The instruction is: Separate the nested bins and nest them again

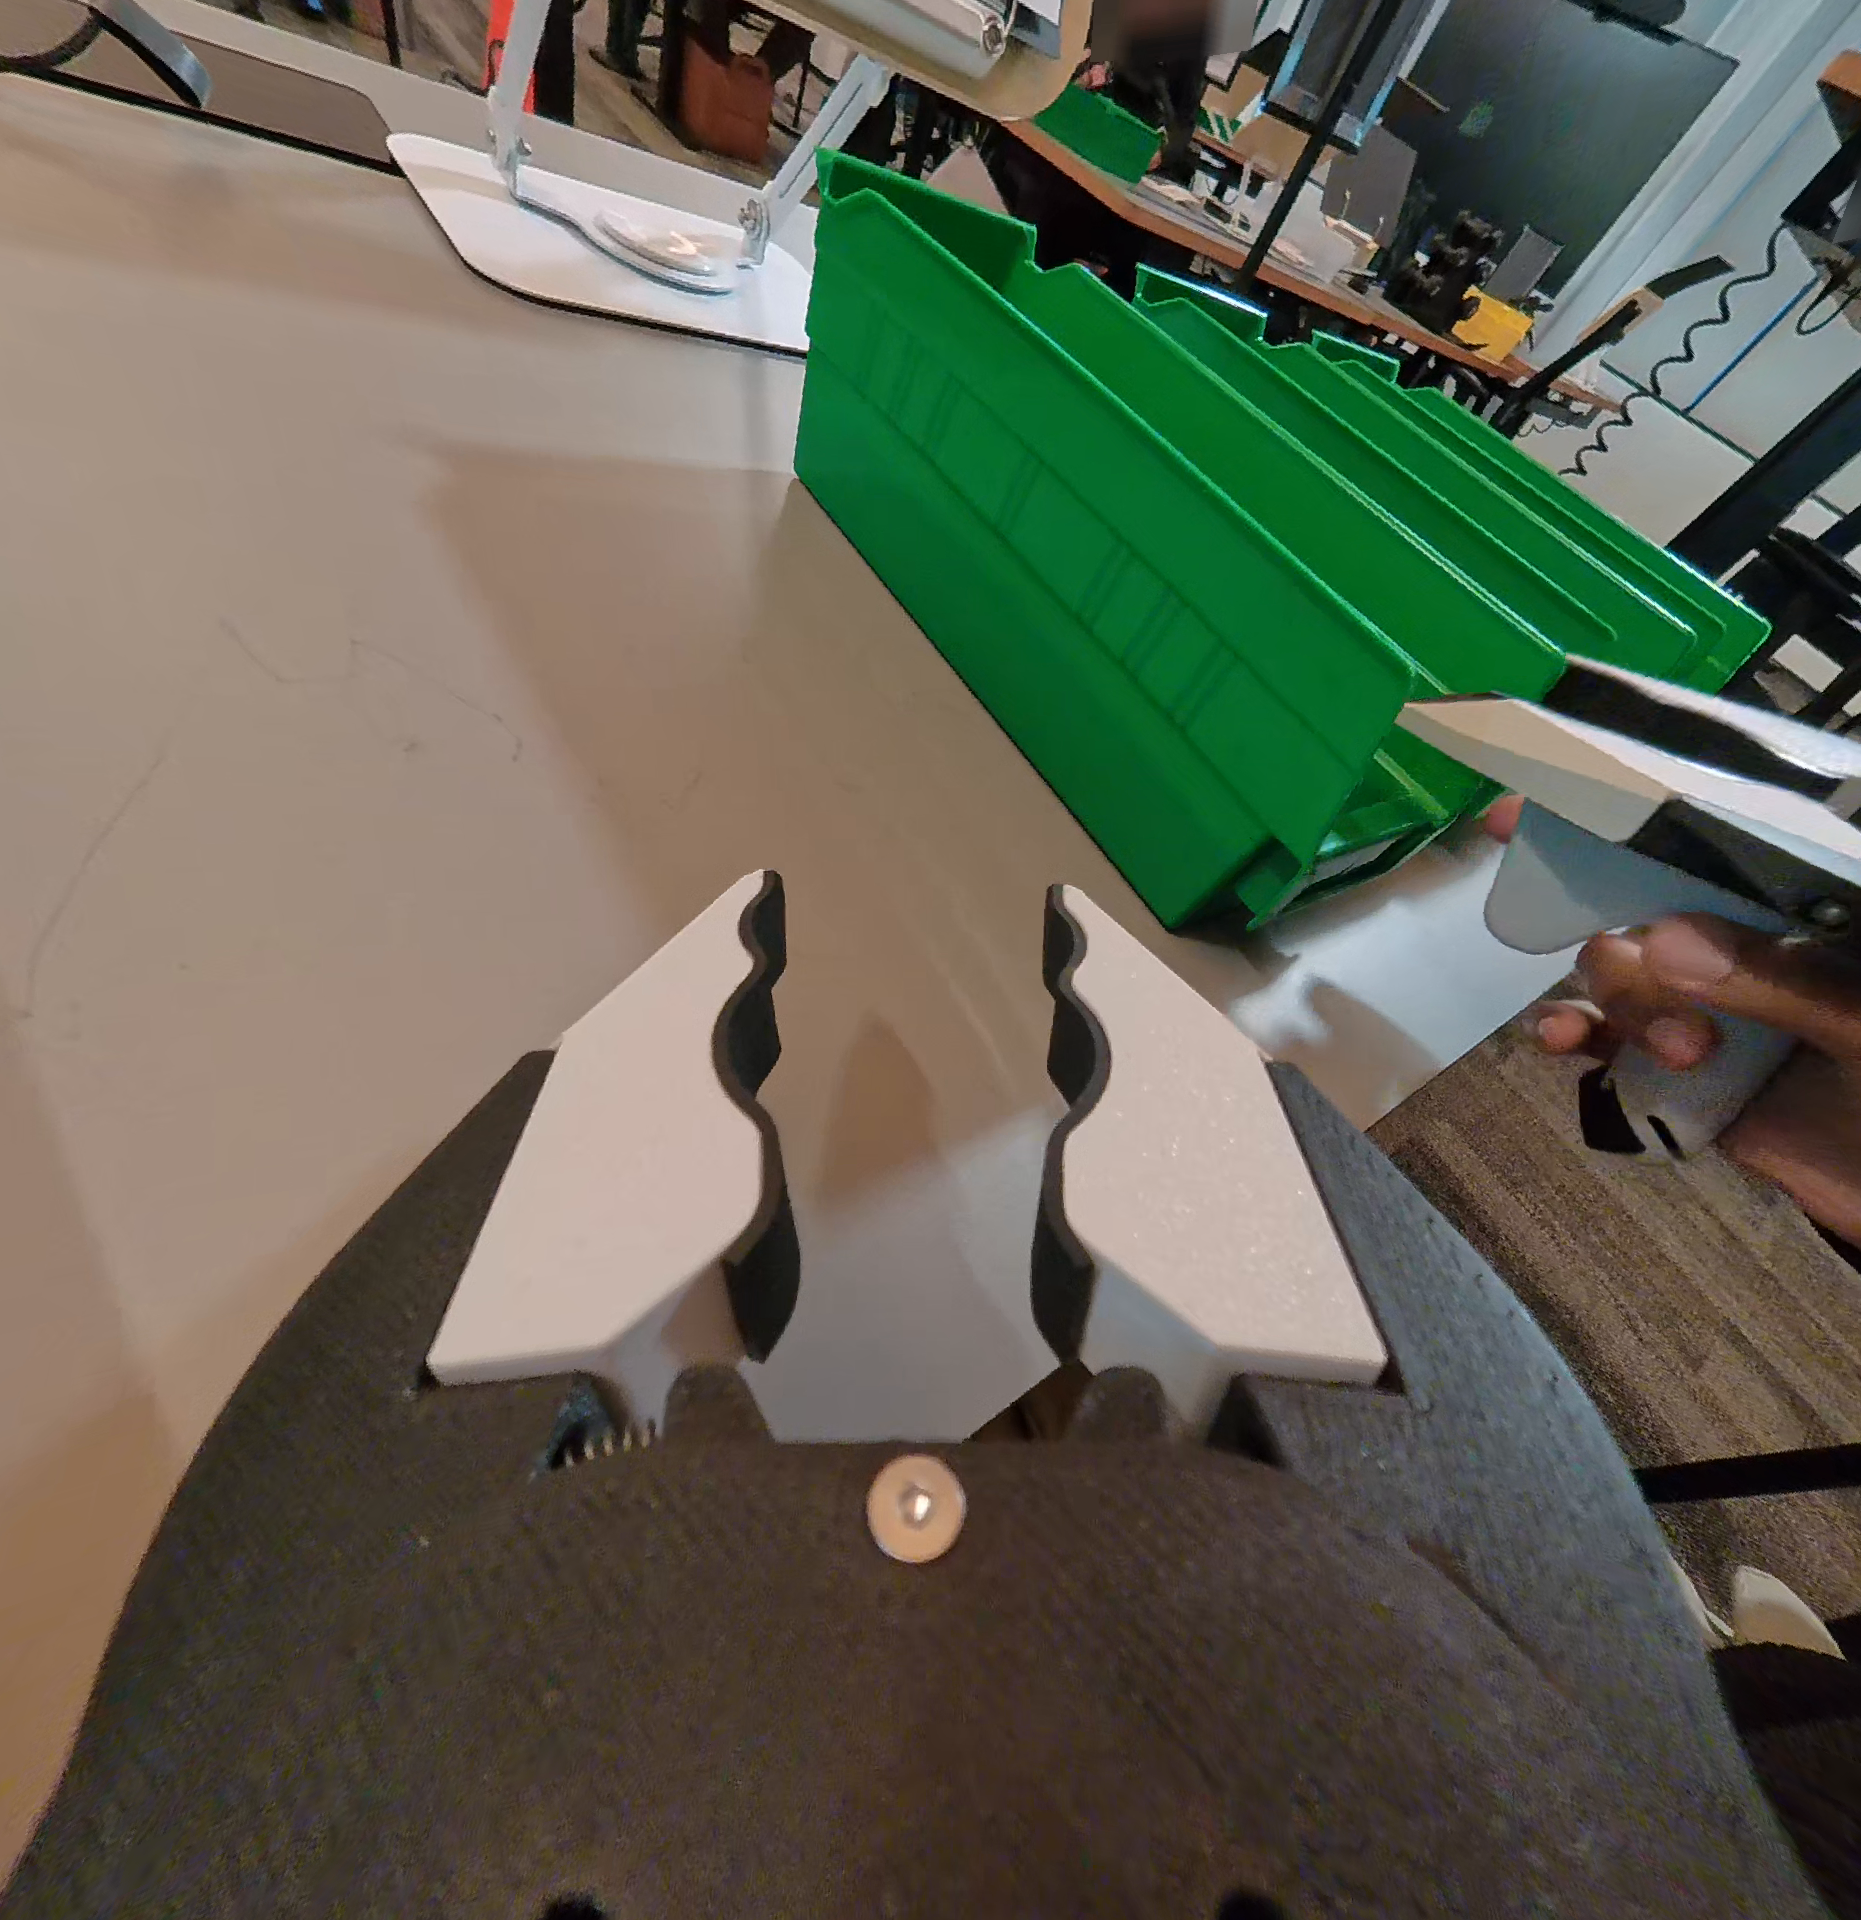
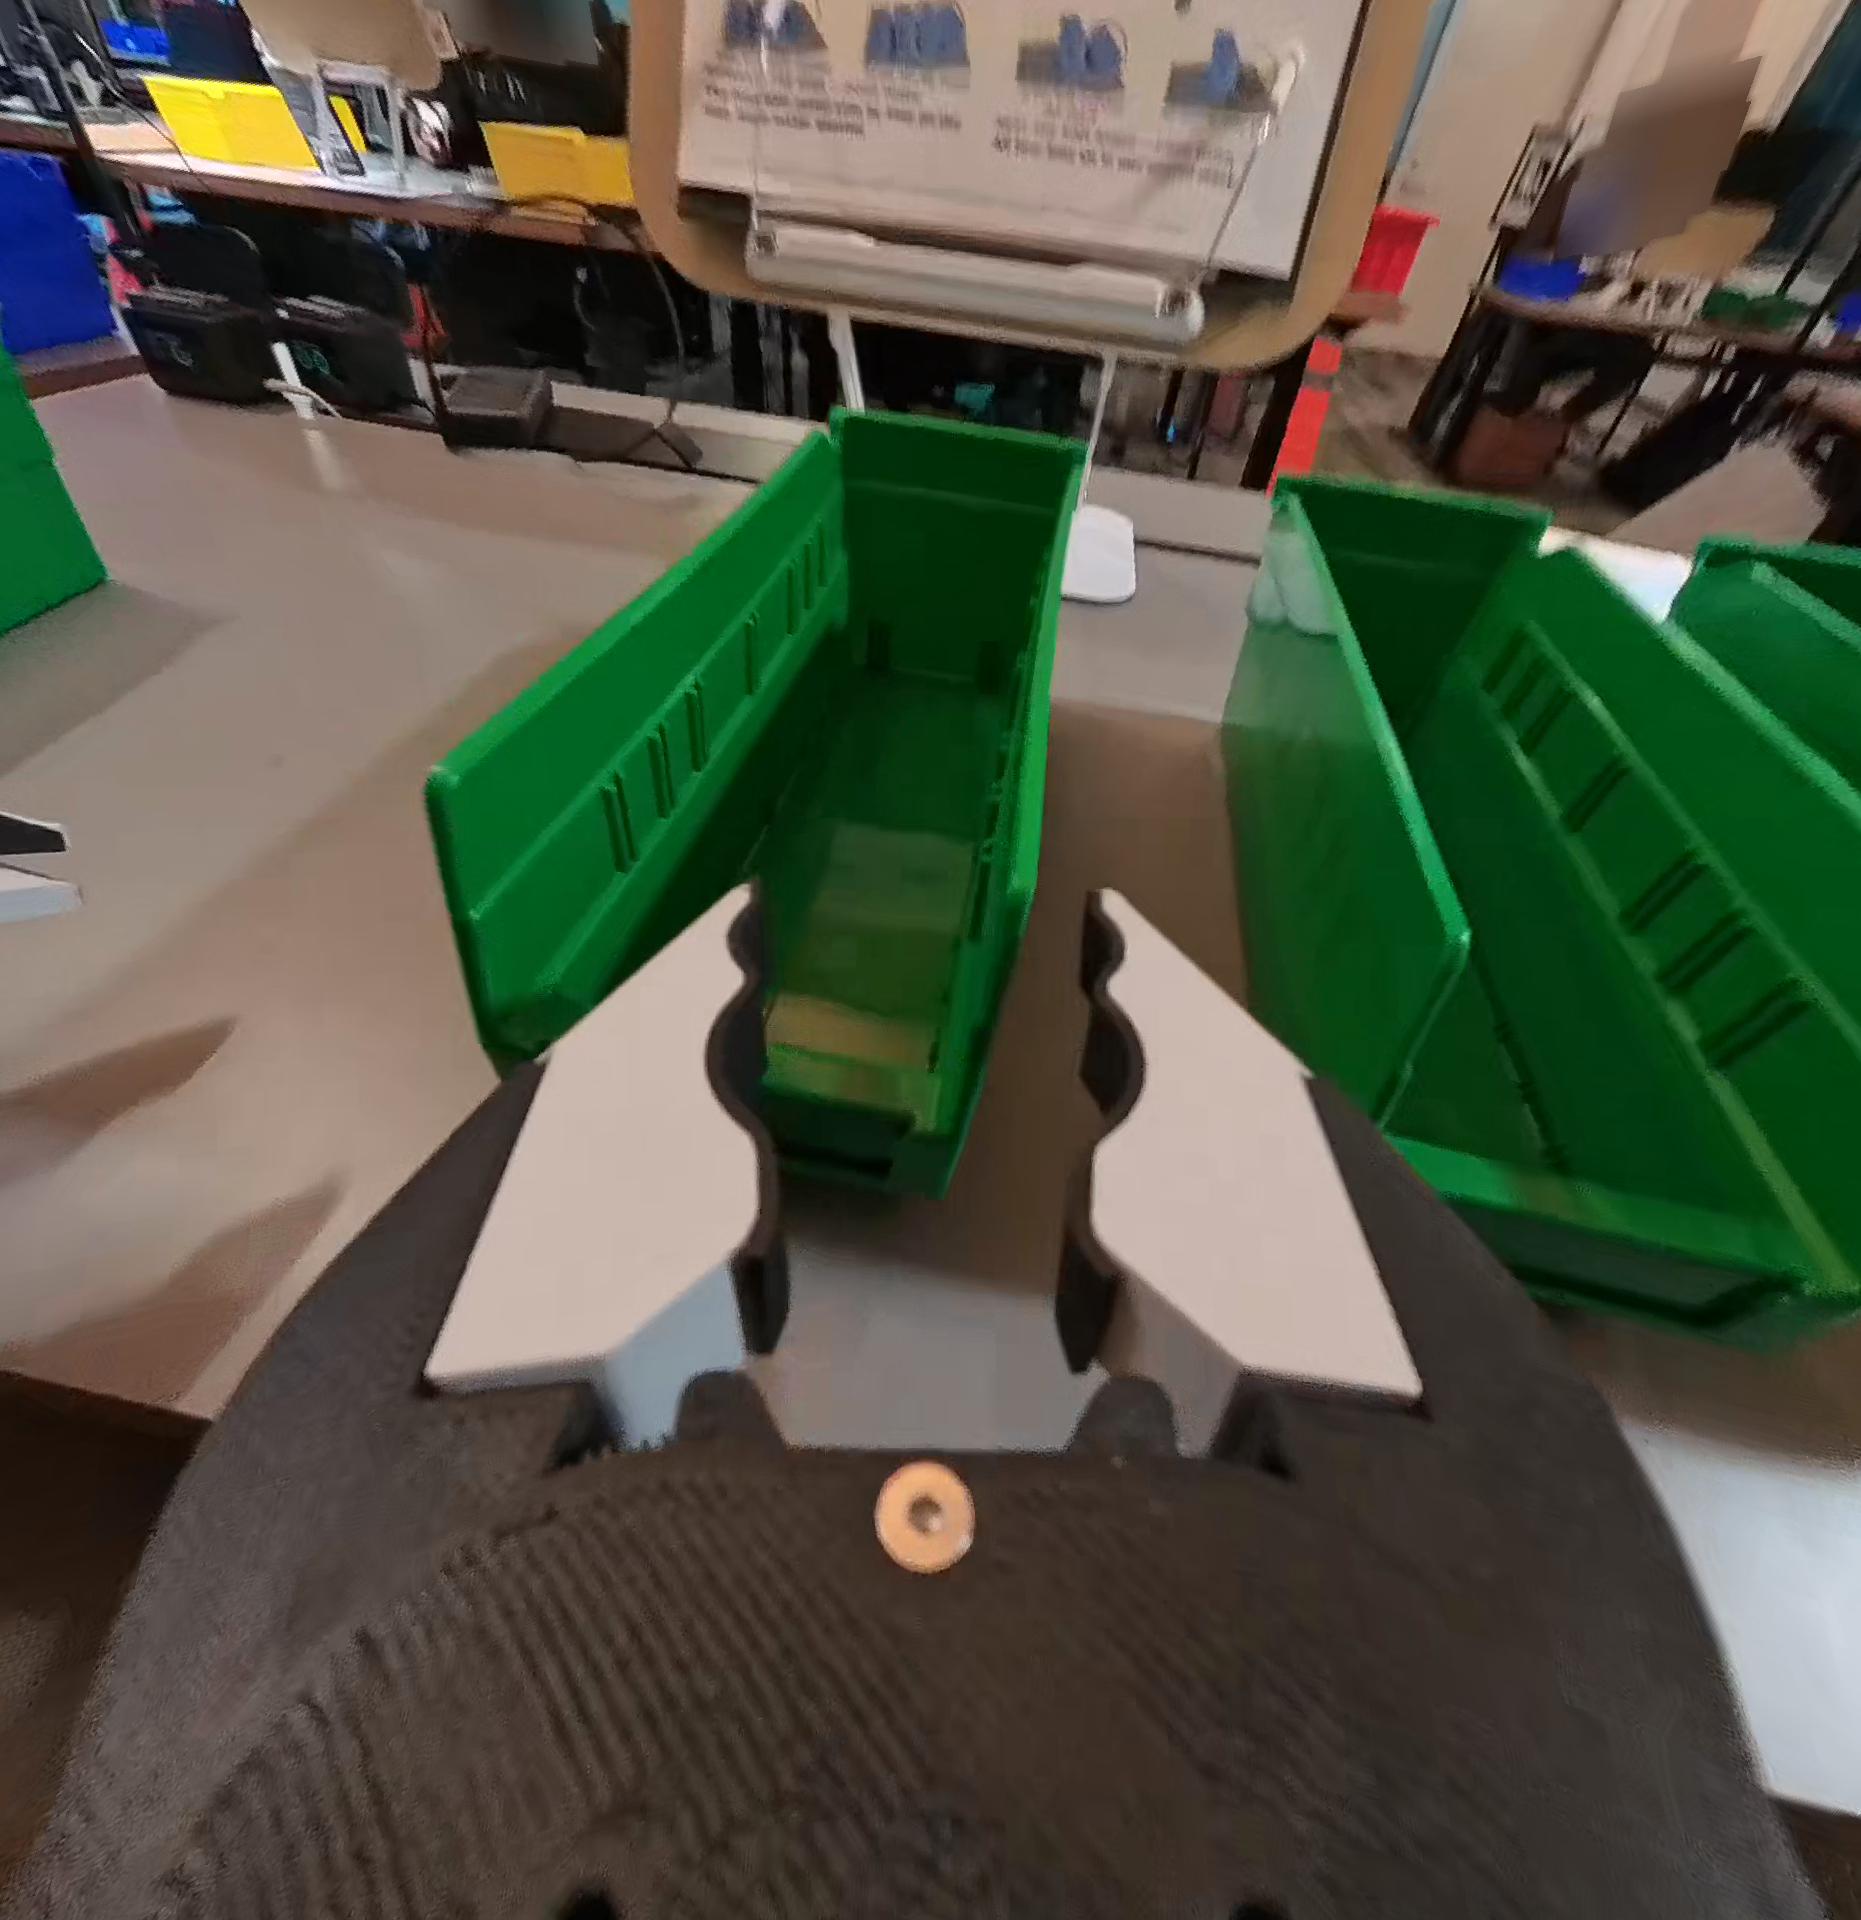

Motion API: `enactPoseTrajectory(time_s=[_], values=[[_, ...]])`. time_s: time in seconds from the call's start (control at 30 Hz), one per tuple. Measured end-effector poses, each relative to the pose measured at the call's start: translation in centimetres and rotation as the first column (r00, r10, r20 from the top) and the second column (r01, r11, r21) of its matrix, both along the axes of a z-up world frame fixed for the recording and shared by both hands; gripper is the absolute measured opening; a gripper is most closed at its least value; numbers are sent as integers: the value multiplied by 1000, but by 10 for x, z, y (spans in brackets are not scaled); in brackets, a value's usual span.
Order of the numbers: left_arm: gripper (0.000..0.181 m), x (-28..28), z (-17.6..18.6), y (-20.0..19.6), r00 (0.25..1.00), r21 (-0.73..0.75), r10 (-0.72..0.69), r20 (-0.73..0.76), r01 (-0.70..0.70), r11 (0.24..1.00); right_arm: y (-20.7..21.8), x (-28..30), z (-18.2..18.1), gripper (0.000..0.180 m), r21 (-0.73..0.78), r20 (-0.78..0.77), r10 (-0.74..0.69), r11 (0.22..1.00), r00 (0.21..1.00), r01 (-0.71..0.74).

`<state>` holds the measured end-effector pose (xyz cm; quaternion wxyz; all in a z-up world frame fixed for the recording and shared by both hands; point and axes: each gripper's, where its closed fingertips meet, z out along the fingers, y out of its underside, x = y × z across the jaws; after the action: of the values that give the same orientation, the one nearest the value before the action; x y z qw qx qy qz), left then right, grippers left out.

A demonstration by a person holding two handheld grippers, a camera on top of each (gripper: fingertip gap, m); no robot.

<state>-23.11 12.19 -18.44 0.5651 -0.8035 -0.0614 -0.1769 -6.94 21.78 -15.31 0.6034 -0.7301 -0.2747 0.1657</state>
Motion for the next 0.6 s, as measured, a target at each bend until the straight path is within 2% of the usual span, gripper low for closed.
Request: enactPoseTrajectory(time_s=[0.1, 0.17, 0.23, 0.33, 0.47, 0.53, 0.6], values=[[49, 4, 4, 0, 1000, 18, -17, -3, 17, 1000, -9, -3, 22, 66, 124, -20, 35, 992, 999, -33], [52, 8, 8, -1, 999, 39, -38, -8, 38, 999, -21, -7, 46, 63, 215, -92, 90, 974, 992, -69], [55, 12, 14, -2, 998, 71, -52, -25, 54, 996, -41, -12, 67, 61, 314, -139, 194, 939, 971, -142], [56, 9, 28, -3, 997, 140, -30, -72, 39, 989, -79, -29, 77, 51, 420, -106, 385, 853, 917, -310], [49, -23, 40, -8, 979, 190, 144, -142, -116, 975, -119, -56, 53, 35, 322, -40, 605, 761, 795, -563], [49, -37, 49, -15, 967, 232, 208, -144, -172, 957, -139, -68, 41, 33, 238, -46, 704, 697, 709, -676], [49, -53, 60, -26, 946, 276, 285, -154, -236, 932, -150, -77, 35, 33, 188, -63, 752, 654, 656, -733]])
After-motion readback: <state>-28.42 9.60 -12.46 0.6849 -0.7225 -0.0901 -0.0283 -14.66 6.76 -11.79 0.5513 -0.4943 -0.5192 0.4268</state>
